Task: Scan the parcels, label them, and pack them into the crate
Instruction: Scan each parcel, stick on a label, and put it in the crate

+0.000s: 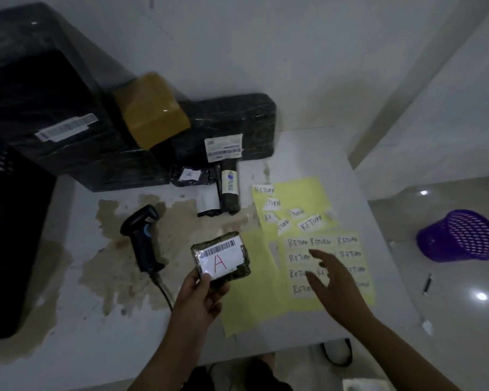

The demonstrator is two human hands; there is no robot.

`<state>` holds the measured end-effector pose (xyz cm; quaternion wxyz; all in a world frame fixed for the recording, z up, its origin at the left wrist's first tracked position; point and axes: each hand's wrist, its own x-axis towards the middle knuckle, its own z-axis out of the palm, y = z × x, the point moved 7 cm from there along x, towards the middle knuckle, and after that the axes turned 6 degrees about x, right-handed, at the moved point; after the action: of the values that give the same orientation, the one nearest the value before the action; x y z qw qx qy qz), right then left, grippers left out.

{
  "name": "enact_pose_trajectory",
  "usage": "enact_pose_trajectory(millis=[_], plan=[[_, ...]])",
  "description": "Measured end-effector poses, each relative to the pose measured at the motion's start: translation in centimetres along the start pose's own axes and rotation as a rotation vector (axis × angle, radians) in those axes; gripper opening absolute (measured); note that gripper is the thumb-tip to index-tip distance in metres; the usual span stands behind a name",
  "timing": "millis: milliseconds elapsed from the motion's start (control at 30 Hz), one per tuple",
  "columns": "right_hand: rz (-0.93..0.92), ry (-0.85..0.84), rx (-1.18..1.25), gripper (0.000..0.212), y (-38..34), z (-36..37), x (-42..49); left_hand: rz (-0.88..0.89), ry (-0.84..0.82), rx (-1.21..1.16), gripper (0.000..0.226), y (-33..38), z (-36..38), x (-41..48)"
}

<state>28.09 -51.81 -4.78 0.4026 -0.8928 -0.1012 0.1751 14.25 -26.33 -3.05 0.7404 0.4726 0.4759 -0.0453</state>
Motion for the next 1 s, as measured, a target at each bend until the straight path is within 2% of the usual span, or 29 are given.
enact_pose_trajectory(millis=[167,300,433,633,867,1000], plan=[[0.073,0.078,0.093,0.045,1.9,-3.5,7.5,-0.014,0.041,-0.018,0.023,-0.7,2.3,0.0],[0.085,0.128,0.045,0.046,3.7,-6.3,12.5,-0.007,0.05,-0.01,0.021,-1.2,4.3,-0.5],[0.125,0.122,-0.054,0.047,5.5,-6.9,15.2,0.02,0.065,0.0,0.021,-1.0,4.7,-0.9],[0.166,0.111,-0.07,0.047,7.3,-7.3,16.3,0.04,0.091,-0.015,0.02,-0.7,5.9,-0.8],[0.142,0.092,-0.089,0.019,7.9,-7.3,16.6,0.053,0.079,0.002,0.02,-0.7,7.6,-0.8],[0.216,0.206,0.058,0.012,8.2,-8.9,16.0,0.064,0.077,0.002,0.02,-0.3,8.3,-1.0]])
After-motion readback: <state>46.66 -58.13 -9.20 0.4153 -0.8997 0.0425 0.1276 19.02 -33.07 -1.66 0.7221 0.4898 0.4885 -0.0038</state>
